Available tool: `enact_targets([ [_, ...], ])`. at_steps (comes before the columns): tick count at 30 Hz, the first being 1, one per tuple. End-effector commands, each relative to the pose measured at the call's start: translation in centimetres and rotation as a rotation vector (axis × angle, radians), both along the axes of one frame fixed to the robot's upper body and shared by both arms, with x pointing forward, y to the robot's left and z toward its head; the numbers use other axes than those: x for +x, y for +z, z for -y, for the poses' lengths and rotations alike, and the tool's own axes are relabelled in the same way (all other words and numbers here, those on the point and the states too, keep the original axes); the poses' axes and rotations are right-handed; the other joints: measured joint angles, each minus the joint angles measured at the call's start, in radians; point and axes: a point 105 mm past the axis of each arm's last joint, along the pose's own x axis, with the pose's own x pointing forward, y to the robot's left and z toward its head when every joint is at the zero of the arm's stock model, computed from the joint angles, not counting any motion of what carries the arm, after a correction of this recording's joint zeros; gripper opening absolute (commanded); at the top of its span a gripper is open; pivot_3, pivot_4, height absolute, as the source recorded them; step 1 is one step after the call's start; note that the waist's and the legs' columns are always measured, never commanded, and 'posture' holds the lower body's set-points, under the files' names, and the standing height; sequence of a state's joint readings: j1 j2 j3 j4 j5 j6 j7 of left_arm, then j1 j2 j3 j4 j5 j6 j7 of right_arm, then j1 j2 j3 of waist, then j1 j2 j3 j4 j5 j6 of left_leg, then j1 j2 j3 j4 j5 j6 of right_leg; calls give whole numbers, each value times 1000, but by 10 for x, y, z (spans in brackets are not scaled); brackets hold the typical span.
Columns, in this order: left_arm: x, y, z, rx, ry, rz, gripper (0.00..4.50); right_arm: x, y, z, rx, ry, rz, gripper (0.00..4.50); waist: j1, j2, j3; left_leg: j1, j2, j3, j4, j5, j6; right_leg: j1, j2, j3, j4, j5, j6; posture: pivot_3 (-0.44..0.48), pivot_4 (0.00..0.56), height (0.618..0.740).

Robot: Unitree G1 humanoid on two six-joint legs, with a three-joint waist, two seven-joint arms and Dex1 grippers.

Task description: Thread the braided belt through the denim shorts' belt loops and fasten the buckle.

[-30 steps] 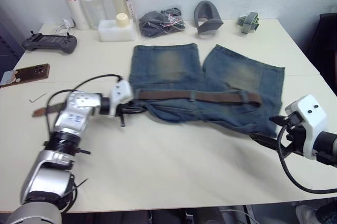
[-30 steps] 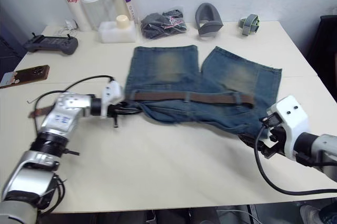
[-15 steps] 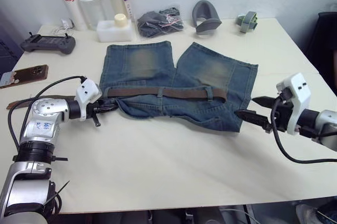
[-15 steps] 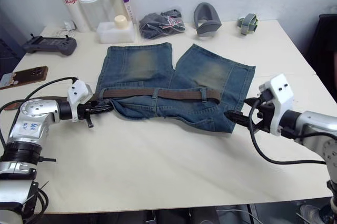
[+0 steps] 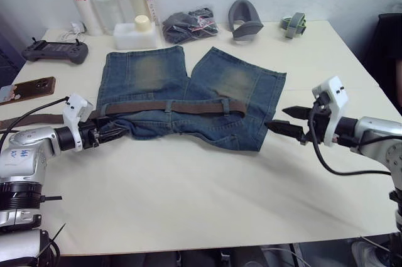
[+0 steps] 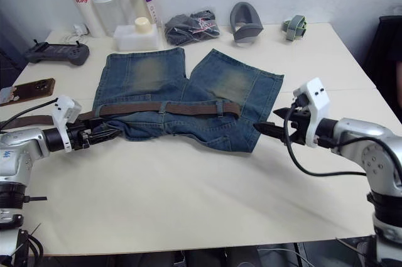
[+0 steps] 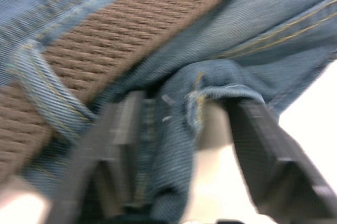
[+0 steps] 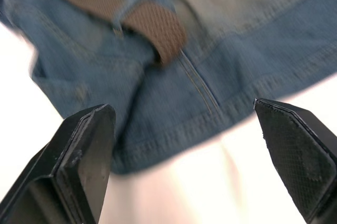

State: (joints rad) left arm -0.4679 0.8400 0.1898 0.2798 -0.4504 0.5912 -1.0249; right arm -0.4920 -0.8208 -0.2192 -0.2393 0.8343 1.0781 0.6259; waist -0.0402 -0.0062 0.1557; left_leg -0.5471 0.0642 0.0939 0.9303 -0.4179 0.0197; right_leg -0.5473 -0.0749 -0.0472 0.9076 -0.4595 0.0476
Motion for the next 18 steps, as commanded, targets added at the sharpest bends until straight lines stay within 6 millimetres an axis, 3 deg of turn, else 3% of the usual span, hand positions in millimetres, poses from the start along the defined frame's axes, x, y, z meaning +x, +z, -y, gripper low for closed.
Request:
enact_targets([
  [1, 10, 53, 7, -139, -9, 118, 4459, 6, 21, -5, 120, 41, 27, 4500, 10, -1, 1, 0, 0, 0, 0, 0, 0, 0, 0, 0, 0, 0, 0, 0, 150, 649],
  [3, 23, 67, 6, -233, 28, 139, 4459, 15, 24, -11, 168, 54, 22, 4500, 20, -2, 2, -1, -1, 0, 1, 0, 0, 0, -1, -1, 0, 0, 0, 0, 150, 649],
  [5, 36, 68, 4, -249, 74, 145, 4459, 22, 25, -18, 184, 60, 19, 4500, 22, -2, 1, -2, -1, 0, 2, 0, 0, -1, -1, -2, 0, 1, 1, 0, 150, 649],
  [7, 61, 57, -4, -220, 219, 104, 4459, 42, 18, -23, 187, 14, -3, 4500, 20, -2, 1, -2, -3, 1, 2, 0, 0, -1, -2, -1, 0, 1, 2, 0, 150, 649],
  [9, 74, 44, -5, -198, 285, 44, 4459, 58, 9, -25, 187, -21, -30, 4500, 15, -3, 1, -3, -3, 1, 2, 0, 0, -1, -3, -1, 0, 2, 4, 0, 150, 649],
  [12, 77, 13, 2, -38, 266, -46, 4459, 74, -6, -25, 163, -43, -49, 4500, 12, -3, 1, -5, -4, 2, 2, 2, 0, -3, -3, -1, 0, 3, 6, 0, 150, 649],
  [15, 73, 6, 12, -45, 219, -115, 4459, 74, -14, -35, 196, 15, -97, 4500, 12, -2, 1, -9, -4, 3, 2, 2, -1, -6, -3, -2, -1, 3, 7, 0, 150, 649],
  [18, 69, 4, 8, -60, 245, -151, 4459, 69, -19, -42, 220, 64, -138, 4500, 12, -2, 1, -9, -4, 3, 2, 2, -1, -6, -4, -2, 0, 3, 7, 0, 150, 649],
])
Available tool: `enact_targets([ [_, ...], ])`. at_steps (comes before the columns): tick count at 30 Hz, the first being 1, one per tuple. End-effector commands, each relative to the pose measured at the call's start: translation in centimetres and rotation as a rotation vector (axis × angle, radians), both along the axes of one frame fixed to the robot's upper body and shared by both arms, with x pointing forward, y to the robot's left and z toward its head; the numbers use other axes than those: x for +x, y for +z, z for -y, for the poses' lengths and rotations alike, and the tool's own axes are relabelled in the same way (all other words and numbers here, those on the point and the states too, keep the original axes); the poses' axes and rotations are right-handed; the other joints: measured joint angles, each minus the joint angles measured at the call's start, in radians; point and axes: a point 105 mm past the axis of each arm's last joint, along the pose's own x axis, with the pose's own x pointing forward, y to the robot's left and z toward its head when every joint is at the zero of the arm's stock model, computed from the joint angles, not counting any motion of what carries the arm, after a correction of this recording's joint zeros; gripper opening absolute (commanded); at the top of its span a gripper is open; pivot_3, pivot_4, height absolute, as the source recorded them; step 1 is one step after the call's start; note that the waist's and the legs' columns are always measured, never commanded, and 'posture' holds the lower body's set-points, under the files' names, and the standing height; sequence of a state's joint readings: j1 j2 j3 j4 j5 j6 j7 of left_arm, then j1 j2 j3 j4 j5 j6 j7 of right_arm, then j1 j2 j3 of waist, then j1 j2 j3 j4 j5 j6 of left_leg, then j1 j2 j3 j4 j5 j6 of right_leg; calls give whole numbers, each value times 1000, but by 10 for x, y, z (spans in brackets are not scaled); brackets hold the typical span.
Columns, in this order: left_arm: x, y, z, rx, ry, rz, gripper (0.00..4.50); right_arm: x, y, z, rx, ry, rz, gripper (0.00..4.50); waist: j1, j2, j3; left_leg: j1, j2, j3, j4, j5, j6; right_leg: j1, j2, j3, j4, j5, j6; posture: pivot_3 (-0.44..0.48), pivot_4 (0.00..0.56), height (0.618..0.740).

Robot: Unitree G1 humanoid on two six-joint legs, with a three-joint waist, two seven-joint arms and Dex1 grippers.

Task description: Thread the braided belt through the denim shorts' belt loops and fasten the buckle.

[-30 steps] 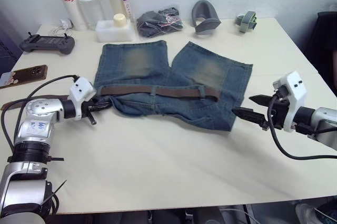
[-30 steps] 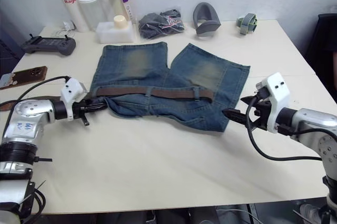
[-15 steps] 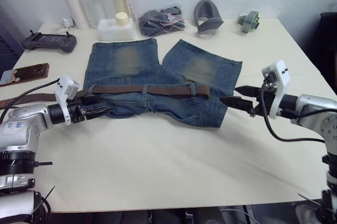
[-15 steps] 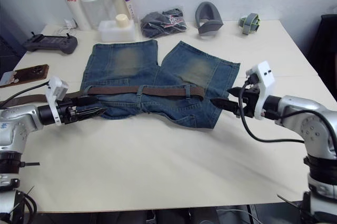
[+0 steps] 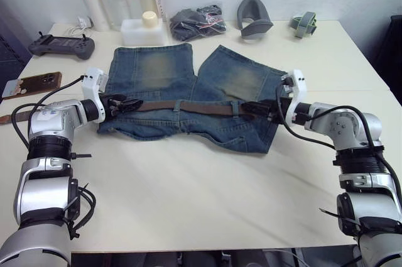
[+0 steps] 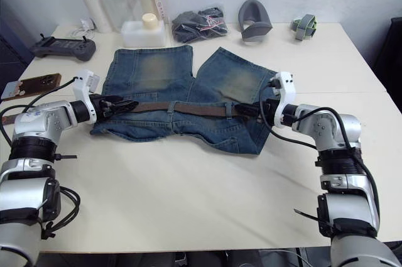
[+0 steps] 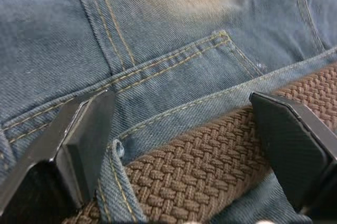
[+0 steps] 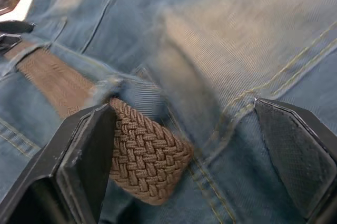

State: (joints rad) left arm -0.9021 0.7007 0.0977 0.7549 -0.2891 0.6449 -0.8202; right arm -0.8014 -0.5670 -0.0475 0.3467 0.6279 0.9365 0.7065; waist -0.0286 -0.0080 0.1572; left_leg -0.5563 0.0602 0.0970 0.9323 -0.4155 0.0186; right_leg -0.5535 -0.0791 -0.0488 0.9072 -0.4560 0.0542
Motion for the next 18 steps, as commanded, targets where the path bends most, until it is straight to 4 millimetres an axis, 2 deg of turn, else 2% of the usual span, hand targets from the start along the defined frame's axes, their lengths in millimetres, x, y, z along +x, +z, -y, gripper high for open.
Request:
enact_targets([
  [1, -7, -4, -3, -22, 9, -52, 4212, -5, 12, -13, 41, 80, 30, 4500, 0, 0, 0, 0, 0, 0, 0, 0, 0, 0, 0, 0, 0, 0, 0, 0, 150, 649],
  [3, -10, -4, -7, -35, 19, -58, 3678, -7, 8, -16, 41, 96, 22, 4500, 0, 0, 0, 1, 0, 0, 0, 0, 0, 1, 0, 0, 0, 0, 0, 0, 150, 649],
  [11, -19, 16, -16, -112, 30, 41, 236, -18, 5, -43, 57, 228, 25, 4500, -2, 0, 0, 2, 0, 0, 0, 0, -1, 2, 0, 0, 1, 0, 0, 0, 150, 649],
  [12, -20, 17, -16, -112, 32, 51, 2, -18, 4, -45, 48, 236, 31, 4241, -2, 0, 0, 2, 0, 0, 0, 0, -1, 2, -1, 0, 0, 0, 0, 0, 150, 649],
  [14, -21, 21, -19, -111, 40, 84, 0, -16, 6, -46, 35, 237, 62, 3729, -2, 0, 0, 2, 0, 0, 1, 0, -1, 2, -1, 0, 0, 0, 0, 0, 150, 649],
  [18, -28, 44, -18, -139, -6, 235, 0, -9, 26, -40, -63, 205, 300, 1824, -2, 0, 0, 2, 0, 0, 1, 0, -1, 1, -1, 0, 1, 0, 0, 0, 150, 649],
])
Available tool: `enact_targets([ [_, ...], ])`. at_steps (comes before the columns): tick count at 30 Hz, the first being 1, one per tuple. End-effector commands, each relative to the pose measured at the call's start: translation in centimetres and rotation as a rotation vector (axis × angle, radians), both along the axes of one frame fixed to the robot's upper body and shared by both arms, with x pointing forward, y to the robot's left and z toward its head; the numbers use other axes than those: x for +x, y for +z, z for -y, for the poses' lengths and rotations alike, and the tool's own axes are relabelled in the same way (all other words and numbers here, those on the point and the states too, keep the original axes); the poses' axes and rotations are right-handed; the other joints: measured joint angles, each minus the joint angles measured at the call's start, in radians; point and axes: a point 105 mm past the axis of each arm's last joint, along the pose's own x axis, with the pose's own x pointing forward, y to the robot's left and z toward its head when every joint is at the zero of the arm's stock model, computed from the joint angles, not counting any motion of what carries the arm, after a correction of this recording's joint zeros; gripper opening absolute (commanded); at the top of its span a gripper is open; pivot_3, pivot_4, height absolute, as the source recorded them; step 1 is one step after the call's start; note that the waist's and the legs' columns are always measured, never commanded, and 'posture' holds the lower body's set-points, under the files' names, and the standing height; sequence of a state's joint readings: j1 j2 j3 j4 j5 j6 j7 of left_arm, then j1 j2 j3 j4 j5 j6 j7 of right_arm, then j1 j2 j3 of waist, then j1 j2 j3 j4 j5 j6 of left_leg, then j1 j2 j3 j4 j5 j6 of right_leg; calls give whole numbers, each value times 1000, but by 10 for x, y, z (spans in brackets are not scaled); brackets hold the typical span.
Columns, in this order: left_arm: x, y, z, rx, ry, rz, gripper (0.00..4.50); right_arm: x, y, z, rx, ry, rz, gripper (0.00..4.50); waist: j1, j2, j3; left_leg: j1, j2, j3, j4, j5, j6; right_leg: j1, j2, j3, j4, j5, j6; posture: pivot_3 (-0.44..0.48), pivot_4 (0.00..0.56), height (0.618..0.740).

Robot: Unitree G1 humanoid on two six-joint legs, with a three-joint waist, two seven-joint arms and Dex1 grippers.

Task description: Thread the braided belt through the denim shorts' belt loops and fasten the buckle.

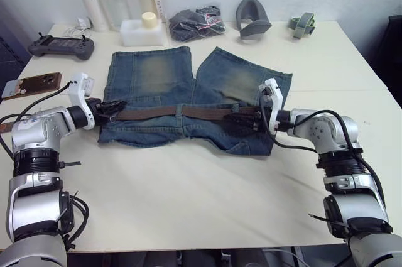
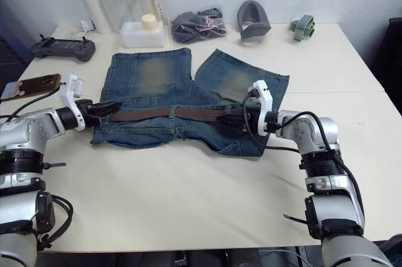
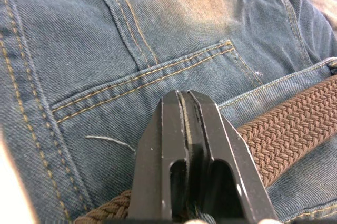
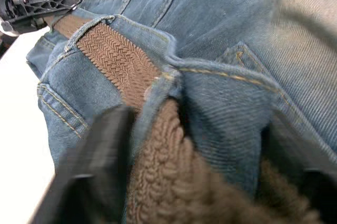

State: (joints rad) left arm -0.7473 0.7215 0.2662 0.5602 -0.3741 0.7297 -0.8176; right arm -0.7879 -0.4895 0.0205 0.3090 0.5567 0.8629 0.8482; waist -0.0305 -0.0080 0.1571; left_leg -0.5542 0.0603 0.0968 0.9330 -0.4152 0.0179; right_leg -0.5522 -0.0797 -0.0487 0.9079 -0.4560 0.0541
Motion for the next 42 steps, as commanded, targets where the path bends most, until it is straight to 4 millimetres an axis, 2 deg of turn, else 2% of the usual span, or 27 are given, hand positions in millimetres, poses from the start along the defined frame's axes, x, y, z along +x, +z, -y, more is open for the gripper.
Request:
enact_targets([
  [1, -9, 41, 4, -7, -62, 215, 0, -1, 34, 2, -104, 30, 325, 1235, 0, 0, 0, 0, 0, 0, 0, 0, 0, 0, 0, 0, 0, 0, 0, 0, 150, 649],
  [3, -22, 41, 14, 30, -152, 251, 0, -17, 32, 4, -223, 111, 461, 515, 1, 0, 0, 0, 0, 0, 0, 0, 0, 0, 0, 0, 0, 0, 0, 0, 150, 649],
  [4, -30, 37, 18, 63, -198, 258, 0, -26, 32, 5, -239, 147, 498, 439, 3, 0, 0, -1, 0, 0, 0, 0, 0, 0, 0, 0, -1, 0, 0, 0, 150, 649],
  [7, -61, 20, 24, 175, -371, 259, 0, -56, 50, 9, -271, 200, 717, 439, 2, 1, 0, 1, -1, 0, -1, -2, 0, 1, 0, 0, -2, 0, 0, 0, 150, 649],
  [9, -72, 14, 18, 221, -416, 262, 0, -64, 60, 11, -323, 144, 883, 439, 2, 0, 1, 1, 0, 0, -1, -2, -1, 2, 0, 0, -3, 0, 0, 0, 150, 649],
  [11, -80, 7, 14, 286, -462, 275, 0, -82, 52, 11, -428, 145, 1036, 439, 6, 0, 0, 1, 0, -1, 0, -2, -2, 2, 0, -1, -3, -1, -1, 0, 150, 649],
  [12, -83, 5, 14, 318, -492, 282, 0, -92, 43, 11, -442, 159, 1052, 439, 9, 0, 0, 2, 0, -2, 2, -2, -2, 3, 0, -2, -2, -1, -2, 0, 150, 649],
  [14, -80, 5, 13, 329, -492, 293, 0, -106, 25, 9, -469, 198, 1054, 439, 18, -1, 0, 2, 1, -4, 2, -2, -2, 4, 0, -4, -3, -4, -7, 0, 150, 649],
  [15, -71, 9, 10, 307, -440, 300, 0, -111, 17, 7, -485, 220, 1052, 439, 23, -1, 0, 2, 1, -4, 3, -2, -2, 4, 0, -4, -2, -6, -12, 0, 150, 649],
  [17, -43, 26, 3, 178, -270, 313, 0, -108, 9, 3, -454, 186, 996, 439, 30, -1, 0, 1, 1, -4, 7, -3, -1, 4, 0, -4, 0, -6, -12, 0, 150, 649],
  [19, -18, 37, -7, 54, -101, 294, 668, -102, 11, 0, -437, 154, 988, 439, 30, -1, 0, -1, 1, -4, 13, -5, 5, 4, 0, -4, 3, -5, -10, 0, 150, 649],
  [22, 0, 42, -2, -82, -28, 220, 1854, -98, 14, 1, -430, 136, 981, 439, 27, -2, -1, -3, 1, -4, 14, -7, 8, 3, 0, -4, 4, 1, 1, 0, 150, 649],
  [24, 6, 33, 8, -41, -45, 153, 2804, -98, 14, 2, -437, 138, 981, 439, 25, -2, -1, -3, 1, -3, 13, -5, 5, 2, 0, -4, 3, 1, 2, 0, 150, 649],
  [25, 10, 26, 11, -62, -41, 91, 3080, -98, 13, 2, -445, 143, 982, 439, 23, -2, -1, -3, 1, -3, 13, -5, 5, 2, 1, -4, 3, 1, 2, 0, 150, 649],
  [27, 16, 15, 17, -101, -29, -6, 4004, -98, 12, 2, -450, 146, 980, 439, 25, -2, -1, -3, 1, -3, 13, -5, 5, 1, 1, -4, 4, 1, 2, 0, 150, 649],
  [29, 17, 4, 24, -111, -56, -76, 4052, -98, 12, 1, -449, 146, 978, 439, 26, -2, -1, -4, 1, -3, 13, -5, 4, 1, 1, -4, 4, 1, 2, 0, 150, 649],
  [32, 20, -16, 27, 12, -67, -132, 4052, -96, 14, 1, -452, 135, 982, 439, 27, -2, -1, -4, 1, -3, 13, -4, 3, 1, 1, -4, 4, 1, 2, 0, 150, 649],
  [38, 27, -23, 41, -10, -80, -189, 4052, -92, 21, 3, -444, 89, 974, 439, 29, -2, -1, -3, 1, -3, 14, -4, 2, 1, 0, -4, 5, 0, 1, 0, 150, 649],
  [41, 27, -19, 48, -21, -122, -191, 3246, -91, 22, 3, -446, 79, 973, 439, 29, -2, -1, -3, 1, -3, 14, -4, 2, 1, 0, -4, 5, 0, 1, 0, 150, 649],
  [42, 27, -18, 48, -15, -129, -188, 2799, -91, 22, 3, -448, 77, 973, 439, 29, -2, -1, -3, 1, -3, 14, -4, 2, 1, 0, -4, 5, 0, 1, 0, 150, 649],
])
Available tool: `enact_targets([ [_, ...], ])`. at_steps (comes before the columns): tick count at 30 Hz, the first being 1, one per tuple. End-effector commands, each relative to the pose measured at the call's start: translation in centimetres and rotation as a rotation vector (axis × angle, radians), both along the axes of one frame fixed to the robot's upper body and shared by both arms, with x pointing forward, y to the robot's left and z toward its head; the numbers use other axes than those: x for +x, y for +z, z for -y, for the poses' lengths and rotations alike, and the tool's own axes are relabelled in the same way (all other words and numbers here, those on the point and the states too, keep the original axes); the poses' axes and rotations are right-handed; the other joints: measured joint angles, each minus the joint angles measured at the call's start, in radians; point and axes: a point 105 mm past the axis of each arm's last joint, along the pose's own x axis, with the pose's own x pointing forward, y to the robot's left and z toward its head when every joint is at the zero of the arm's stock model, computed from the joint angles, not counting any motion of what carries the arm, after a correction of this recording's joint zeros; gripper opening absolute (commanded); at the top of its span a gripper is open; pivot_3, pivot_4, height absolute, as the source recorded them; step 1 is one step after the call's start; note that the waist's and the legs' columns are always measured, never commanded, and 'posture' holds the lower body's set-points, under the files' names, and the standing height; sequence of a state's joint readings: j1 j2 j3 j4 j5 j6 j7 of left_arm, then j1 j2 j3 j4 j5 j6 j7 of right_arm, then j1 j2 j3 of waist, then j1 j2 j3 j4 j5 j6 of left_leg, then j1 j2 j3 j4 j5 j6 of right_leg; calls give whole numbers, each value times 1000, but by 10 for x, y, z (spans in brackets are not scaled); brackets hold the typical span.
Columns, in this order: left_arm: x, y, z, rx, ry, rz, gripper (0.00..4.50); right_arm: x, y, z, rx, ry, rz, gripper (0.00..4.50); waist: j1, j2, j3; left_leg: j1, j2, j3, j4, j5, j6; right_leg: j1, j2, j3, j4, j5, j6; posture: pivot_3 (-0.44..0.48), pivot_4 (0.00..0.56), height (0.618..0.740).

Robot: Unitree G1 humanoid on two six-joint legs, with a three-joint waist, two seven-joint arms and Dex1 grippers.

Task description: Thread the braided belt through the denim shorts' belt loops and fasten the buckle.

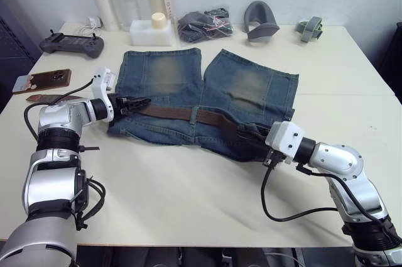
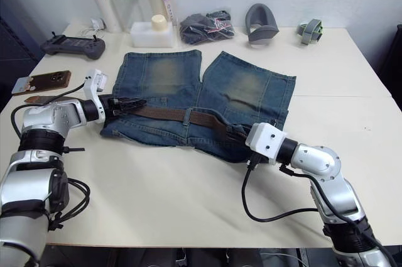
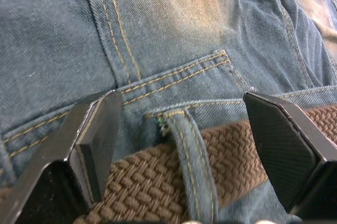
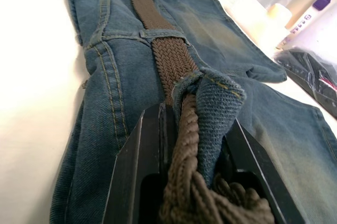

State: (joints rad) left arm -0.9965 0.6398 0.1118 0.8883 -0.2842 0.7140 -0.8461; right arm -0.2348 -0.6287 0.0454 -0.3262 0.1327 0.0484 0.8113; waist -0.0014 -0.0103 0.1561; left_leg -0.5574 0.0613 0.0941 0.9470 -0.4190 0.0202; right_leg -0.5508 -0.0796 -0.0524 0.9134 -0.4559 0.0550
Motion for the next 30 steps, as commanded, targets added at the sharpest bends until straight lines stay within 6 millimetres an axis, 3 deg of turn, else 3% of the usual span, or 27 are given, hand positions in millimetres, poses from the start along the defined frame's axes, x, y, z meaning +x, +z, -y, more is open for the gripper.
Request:
enact_targets([
  [1, -2, -2, 2, 3, -37, -18, 2412, -3, 17, -3, 15, 2, 66, 439, 0, 0, 0, 0, 0, 0, 0, 0, 0, 0, 0, 0, 0, 0, 0, 0, 150, 649],
  [7, -9, 7, -21, 39, -34, 95, 65, 8, 8, 4, 31, -52, 46, 439, -4, 0, 0, 0, 0, 0, 0, 0, 0, 0, 0, 0, 1, 0, 0, 0, 150, 649],
  [11, -25, 21, -26, 46, -95, 255, 12, 2, 6, 13, 71, -86, 34, 439, -4, 0, 0, 0, 0, 0, 0, 0, -1, -1, 0, 0, 2, -1, -2, 0, 150, 649],
  [15, -62, 13, -24, 112, -186, 360, 12, -24, 0, 29, -84, -81, 237, 439, -4, 0, 0, 0, 1, -1, 0, 0, -1, -1, 0, 0, 3, -2, -4, 0, 150, 649],
  [20, -124, -2, -17, 511, -368, 737, 12, -66, -8, 43, -254, -6, 472, 439, -2, 1, -1, 1, 0, 0, 0, -1, -1, 0, -1, 1, 1, -2, -5, 0, 150, 649],
  [23, -165, -20, 5, 718, -562, 963, 12, -101, -35, 49, -340, 81, 560, 439, 3, 1, -4, 1, 1, -1, 4, -3, -2, 0, -1, 0, 2, -5, -9, 0, 150, 649],
  [25, -183, -29, 15, 774, -659, 1061, 12, -116, -49, 51, -362, 120, 577, 439, 6, 4, -6, 0, 1, -1, 8, -5, -1, 1, 0, 0, 3, -9, -15, 0, 150, 649],
  [29, -224, -70, 9, 834, -847, 1102, 11, -135, -86, 68, -444, 146, 500, 439, -1, 12, -14, -4, 3, 0, 20, -17, 6, 0, 1, 0, 8, -15, -22, 0, 150, 649],
  [30, -230, -72, 6, 820, -852, 1103, 511, -137, -89, 74, -449, 140, 488, 439, -1, 13, -16, -4, 3, 1, 24, -21, 10, -1, 1, 1, 11, -18, -22, 0, 150, 649],
])
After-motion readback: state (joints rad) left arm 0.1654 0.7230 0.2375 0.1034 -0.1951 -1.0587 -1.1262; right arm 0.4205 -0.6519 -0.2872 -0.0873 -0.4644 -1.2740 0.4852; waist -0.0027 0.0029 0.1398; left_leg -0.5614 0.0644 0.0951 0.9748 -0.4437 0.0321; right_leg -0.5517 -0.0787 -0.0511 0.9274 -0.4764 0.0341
